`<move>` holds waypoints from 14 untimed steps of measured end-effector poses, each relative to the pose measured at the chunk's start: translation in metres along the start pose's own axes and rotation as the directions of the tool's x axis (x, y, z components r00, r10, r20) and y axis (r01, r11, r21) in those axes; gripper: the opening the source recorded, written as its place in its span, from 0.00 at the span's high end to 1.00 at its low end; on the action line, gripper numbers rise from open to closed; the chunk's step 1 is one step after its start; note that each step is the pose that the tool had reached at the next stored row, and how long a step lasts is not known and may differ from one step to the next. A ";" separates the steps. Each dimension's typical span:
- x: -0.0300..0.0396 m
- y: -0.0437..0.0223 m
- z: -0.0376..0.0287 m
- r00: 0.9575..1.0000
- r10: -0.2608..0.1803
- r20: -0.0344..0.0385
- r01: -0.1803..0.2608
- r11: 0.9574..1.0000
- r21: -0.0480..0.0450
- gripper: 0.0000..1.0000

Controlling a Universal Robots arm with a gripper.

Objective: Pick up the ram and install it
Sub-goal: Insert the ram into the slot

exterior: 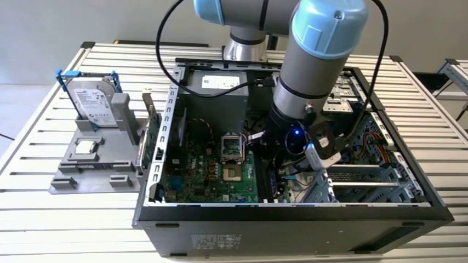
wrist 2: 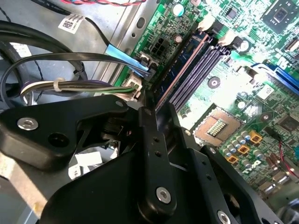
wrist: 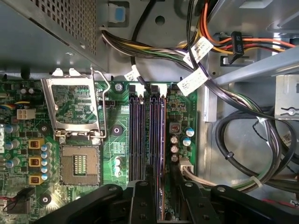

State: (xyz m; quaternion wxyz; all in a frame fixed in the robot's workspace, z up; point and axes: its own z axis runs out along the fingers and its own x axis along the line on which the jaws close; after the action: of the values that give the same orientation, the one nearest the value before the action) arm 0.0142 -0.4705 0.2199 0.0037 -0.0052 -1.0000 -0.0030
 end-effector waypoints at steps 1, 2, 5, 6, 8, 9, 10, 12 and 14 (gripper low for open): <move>0.0000 0.0000 -0.0016 1.000 0.000 0.000 0.000 1.000 0.000 0.00; 0.0000 0.0000 -0.0033 1.000 0.000 0.000 0.000 1.000 0.000 0.00; 0.0001 0.0000 -0.0075 1.000 0.000 0.000 0.000 1.000 0.000 0.00; 0.0001 0.0000 -0.0091 1.000 0.000 0.000 0.000 1.000 0.000 0.00; 0.0001 0.0001 -0.0137 1.000 0.000 0.000 0.000 1.000 0.000 0.00; 0.0001 0.0001 -0.0163 1.000 0.000 0.000 0.000 1.000 0.000 0.00; 0.0001 0.0001 -0.0186 1.000 0.000 0.000 0.000 1.000 0.000 0.00; 0.0001 0.0001 -0.0224 1.000 0.000 0.000 0.000 1.000 0.000 0.00; 0.0002 0.0001 -0.0244 1.000 0.000 0.000 0.000 1.000 0.000 0.00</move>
State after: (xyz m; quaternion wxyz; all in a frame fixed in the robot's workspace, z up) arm 0.0142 -0.4705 0.2443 0.0037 -0.0052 -1.0000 -0.0031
